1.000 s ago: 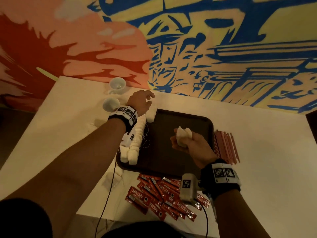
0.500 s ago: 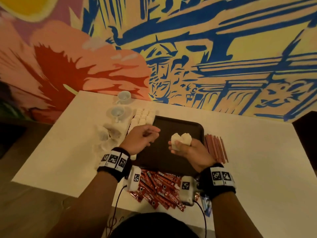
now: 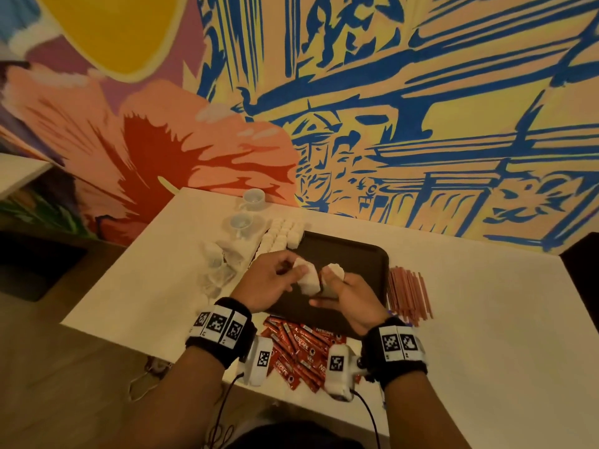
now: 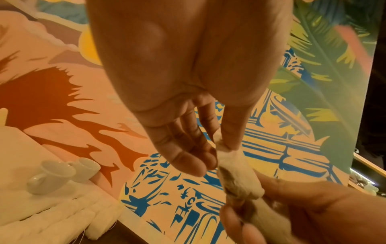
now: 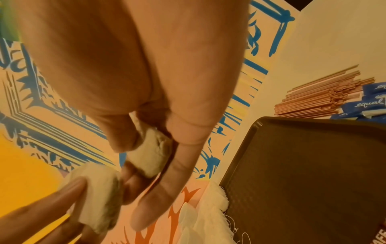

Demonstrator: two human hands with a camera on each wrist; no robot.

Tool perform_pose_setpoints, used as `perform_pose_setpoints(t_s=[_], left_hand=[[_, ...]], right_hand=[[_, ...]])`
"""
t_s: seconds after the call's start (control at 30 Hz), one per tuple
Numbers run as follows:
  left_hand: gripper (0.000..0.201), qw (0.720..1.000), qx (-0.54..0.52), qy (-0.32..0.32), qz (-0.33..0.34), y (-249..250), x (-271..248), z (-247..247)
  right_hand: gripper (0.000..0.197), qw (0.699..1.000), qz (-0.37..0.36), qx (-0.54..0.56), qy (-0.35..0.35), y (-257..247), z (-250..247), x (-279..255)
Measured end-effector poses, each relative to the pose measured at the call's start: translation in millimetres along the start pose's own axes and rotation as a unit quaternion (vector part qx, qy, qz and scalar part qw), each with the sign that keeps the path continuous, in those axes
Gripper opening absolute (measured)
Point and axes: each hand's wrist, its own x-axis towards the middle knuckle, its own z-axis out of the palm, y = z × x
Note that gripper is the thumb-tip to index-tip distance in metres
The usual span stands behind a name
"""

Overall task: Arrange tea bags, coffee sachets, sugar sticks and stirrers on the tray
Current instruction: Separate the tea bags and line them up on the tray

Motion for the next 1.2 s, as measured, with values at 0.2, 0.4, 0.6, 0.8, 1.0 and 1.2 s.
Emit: perform_pose_setpoints(t_s=[0.2, 0.4, 0.6, 0.8, 1.0, 1.2], left_hand=[[0.012, 0.999, -0.031, 0.026, 0.002, 10.0, -7.8, -18.3], [0.008, 0.997, -0.076, 0.013, 0.026, 22.3, -10.6, -39.7], [0.01, 0.997, -0.076, 0.003, 0.029, 10.8, -9.9, -70.1], [0.016, 0.998, -0.057, -0.017, 0.014, -8.1, -2.9, -102.3], [0.014, 0.998, -0.05, -0.039, 0.001, -21.6, 10.5, -127.9], [0.015, 0.992, -0.074, -0.097, -0.012, -25.5, 21.4, -126.6]], right_hand=[[0.029, 0.999, -0.02, -0.01, 0.026, -4.2, 0.7, 2.3], [0.059, 0.997, 0.067, -0.008, -0.048, -19.2, 32.4, 4.9], [0.057, 0.995, 0.026, -0.035, -0.088, -18.5, 61.2, 20.4], [0.019, 0.986, -0.074, -0.138, -0.051, -10.0, 86.5, 40.3], [0.026, 0.97, -0.077, -0.229, 0.007, -6.6, 97.9, 50.5], [0.031, 0.959, -0.022, -0.283, 0.019, 8.8, 95.4, 50.6]])
